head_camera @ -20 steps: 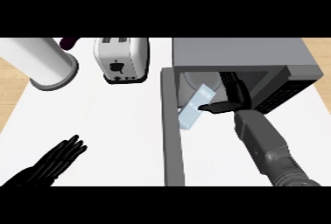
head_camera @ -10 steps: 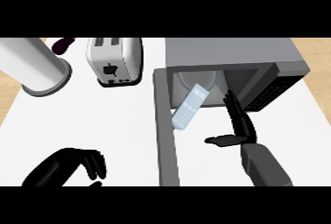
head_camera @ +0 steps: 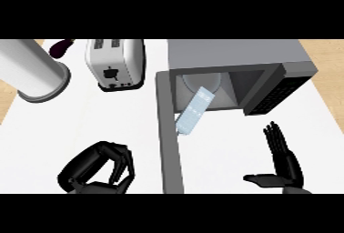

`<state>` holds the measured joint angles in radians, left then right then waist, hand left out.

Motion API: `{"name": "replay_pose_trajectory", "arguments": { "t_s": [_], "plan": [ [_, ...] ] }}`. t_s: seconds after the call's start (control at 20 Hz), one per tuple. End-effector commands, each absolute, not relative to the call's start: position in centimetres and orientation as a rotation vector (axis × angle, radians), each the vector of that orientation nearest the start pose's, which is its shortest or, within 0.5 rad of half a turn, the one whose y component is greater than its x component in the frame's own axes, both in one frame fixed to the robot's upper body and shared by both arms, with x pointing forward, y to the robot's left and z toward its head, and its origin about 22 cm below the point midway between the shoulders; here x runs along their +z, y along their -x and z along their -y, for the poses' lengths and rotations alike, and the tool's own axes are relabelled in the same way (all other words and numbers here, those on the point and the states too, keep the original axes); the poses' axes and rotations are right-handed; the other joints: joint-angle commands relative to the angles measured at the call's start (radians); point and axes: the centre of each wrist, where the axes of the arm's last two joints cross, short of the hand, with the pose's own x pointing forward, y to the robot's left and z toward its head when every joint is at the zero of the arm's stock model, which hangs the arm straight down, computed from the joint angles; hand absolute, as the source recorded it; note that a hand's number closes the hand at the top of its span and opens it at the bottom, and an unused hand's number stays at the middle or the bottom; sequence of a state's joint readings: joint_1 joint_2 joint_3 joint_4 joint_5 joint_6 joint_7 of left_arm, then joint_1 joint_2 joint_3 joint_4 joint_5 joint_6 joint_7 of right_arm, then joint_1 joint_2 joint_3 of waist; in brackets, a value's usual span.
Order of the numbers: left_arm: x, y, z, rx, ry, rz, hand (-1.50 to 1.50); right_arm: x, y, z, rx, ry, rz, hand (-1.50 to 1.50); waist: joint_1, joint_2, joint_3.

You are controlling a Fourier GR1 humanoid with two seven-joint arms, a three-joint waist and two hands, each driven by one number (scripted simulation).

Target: Pick up the milk, place it into the microwave and close the microwave

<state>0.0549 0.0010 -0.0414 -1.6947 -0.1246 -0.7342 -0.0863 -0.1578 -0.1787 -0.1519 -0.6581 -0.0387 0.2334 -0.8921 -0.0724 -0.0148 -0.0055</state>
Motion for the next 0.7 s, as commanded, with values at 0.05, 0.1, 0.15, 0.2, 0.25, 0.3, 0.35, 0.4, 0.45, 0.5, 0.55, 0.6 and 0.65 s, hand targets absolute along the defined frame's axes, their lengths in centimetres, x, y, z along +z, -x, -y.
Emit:
{"name": "replay_pose_trajectory", "arguments": {
  "t_s": [0.05,0.1,0.15,0.2,0.25,0.3,0.35,0.4,0.45,0.5,0.55,0.6,0.65],
  "plan": [
    [0.7,-24.2,-18.9,-0.782,0.526,1.583,1.5,-12.3,-17.2,36.4,-0.009,-0.042,1.757,-1.5,0.007,0.005,0.0],
    [0.7,-24.4,-19.2,-0.756,0.523,1.587,1.5,-12.3,-15.7,35.3,-0.04,-0.04,1.782,-1.5,0.012,0.005,0.0],
    [0.3,-24.6,-17.6,-0.794,0.508,1.605,1.5,-11.7,-14.9,36.2,-0.007,-0.053,1.765,-1.5,0.013,0.007,0.0],
    [-0.4,-24.1,-16.4,-0.8,0.517,1.602,1.5,-11.6,-13.6,36.2,-0.045,-0.055,1.771,-1.5,0.018,0.008,0.001],
    [-0.5,-24.1,-16.7,-0.806,0.497,1.626,1.5,-10.4,-13.4,36.4,-0.031,-0.083,1.79,-1.5,0.026,0.008,0.001],
    [-1.1,-23.7,-14.8,-0.832,0.522,1.637,1.5,-10.5,-12.3,36.1,-0.039,-0.098,1.781,-1.5,0.018,0.009,0.0],
    [-1.0,-24.4,-14.1,-0.827,0.511,1.646,1.5,-9.4,-12.2,36.3,-0.025,-0.117,1.818,-1.5,0.022,0.01,0.001],
    [-1.6,-23.6,-12.6,-0.827,0.543,1.632,1.5,-8.4,-12.1,37.2,-0.023,-0.104,1.839,-1.5,0.027,0.011,0.002],
    [-2.9,-24.9,-12.8,-0.817,0.56,1.636,1.5,-7.8,-11.3,37.3,-0.025,-0.087,1.845,-1.5,0.022,0.014,0.001],
    [-1.5,-24.7,-11.1,-0.837,0.573,1.657,1.5,-7.6,-10.6,37.1,-0.028,-0.103,1.87,-1.5,0.031,0.013,0.003],
    [-2.7,-23.5,-10.8,-0.858,0.581,1.63,1.5,-5.7,-10.6,37.1,0.019,-0.145,1.873,-1.5,0.013,0.011,0.0],
    [-3.8,-23.0,-9.8,-0.893,0.599,1.593,1.5,-6.0,-10.7,35.7,-0.018,-0.142,1.896,-1.5,0.023,0.014,0.002],
    [-4.1,-23.1,-9.6,-0.897,0.612,1.558,1.5,-4.8,-10.6,37.2,-0.001,-0.206,1.883,-1.5,0.027,0.015,0.002]
  ]
}}
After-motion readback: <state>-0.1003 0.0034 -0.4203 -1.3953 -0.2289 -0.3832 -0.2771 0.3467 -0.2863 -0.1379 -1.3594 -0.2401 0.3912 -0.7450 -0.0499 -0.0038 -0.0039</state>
